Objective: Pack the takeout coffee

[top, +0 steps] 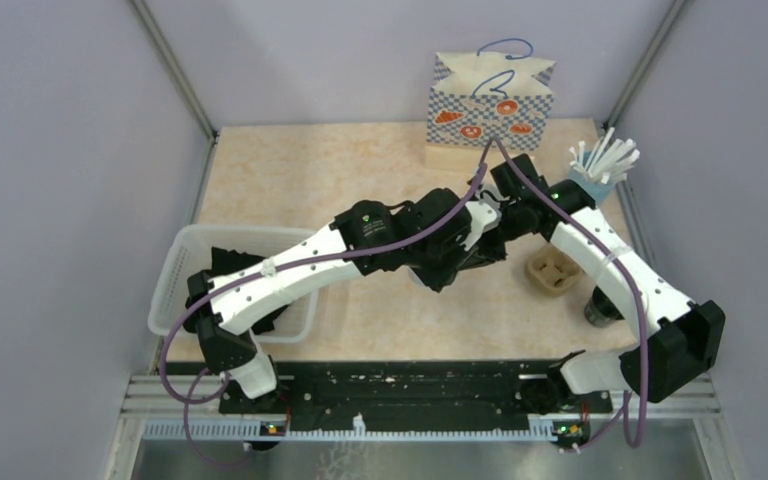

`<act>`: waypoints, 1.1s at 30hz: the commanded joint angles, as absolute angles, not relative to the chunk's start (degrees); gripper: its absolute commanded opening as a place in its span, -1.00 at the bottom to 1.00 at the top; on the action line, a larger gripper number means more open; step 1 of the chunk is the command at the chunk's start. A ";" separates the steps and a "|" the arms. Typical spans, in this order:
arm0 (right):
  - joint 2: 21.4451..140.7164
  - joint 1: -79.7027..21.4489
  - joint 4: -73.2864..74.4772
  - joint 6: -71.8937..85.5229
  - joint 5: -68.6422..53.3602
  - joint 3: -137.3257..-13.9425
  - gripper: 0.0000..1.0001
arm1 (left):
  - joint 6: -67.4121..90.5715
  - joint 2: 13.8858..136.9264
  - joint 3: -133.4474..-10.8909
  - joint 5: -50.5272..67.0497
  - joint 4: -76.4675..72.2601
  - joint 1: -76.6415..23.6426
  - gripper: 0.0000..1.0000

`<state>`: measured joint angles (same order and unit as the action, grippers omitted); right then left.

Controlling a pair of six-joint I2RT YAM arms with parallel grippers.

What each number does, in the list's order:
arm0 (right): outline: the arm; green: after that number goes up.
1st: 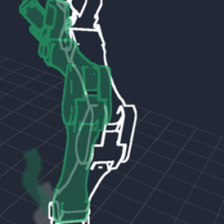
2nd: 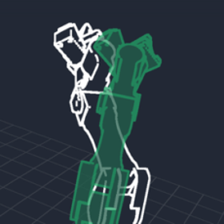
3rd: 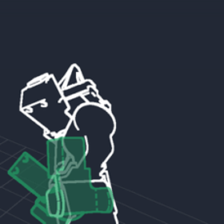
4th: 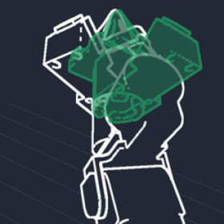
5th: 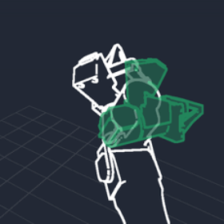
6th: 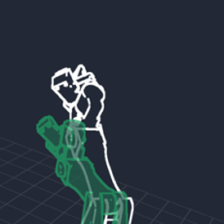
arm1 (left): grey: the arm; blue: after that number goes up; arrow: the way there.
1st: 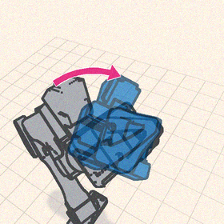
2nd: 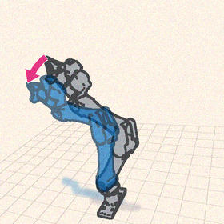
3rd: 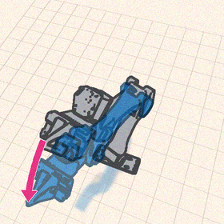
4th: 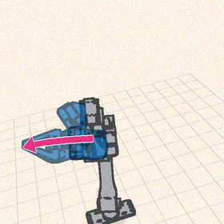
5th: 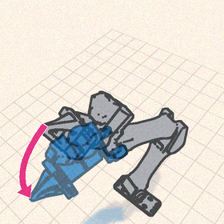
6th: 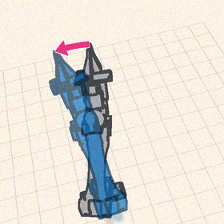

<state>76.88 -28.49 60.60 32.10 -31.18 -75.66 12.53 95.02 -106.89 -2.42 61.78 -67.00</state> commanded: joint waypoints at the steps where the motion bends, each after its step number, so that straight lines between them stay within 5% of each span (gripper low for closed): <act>1: 74.75 -28.91 58.81 32.52 -31.68 -74.91 -1.00 | 12.48 95.03 -106.96 -0.95 62.16 -66.88 -0.38; 13: 74.96 -28.89 57.49 33.48 -32.57 -74.91 -1.00 | 12.57 95.37 -105.19 2.03 61.42 -66.96 -0.32; 26: 74.12 -28.91 57.06 33.12 -31.35 -75.37 -1.00 | 14.37 95.18 -105.60 -1.81 61.90 -66.88 -1.00; 33: 66.01 -18.95 51.66 34.79 -33.39 -73.32 -0.16 | 20.37 90.93 -106.60 5.39 60.17 -61.98 -1.00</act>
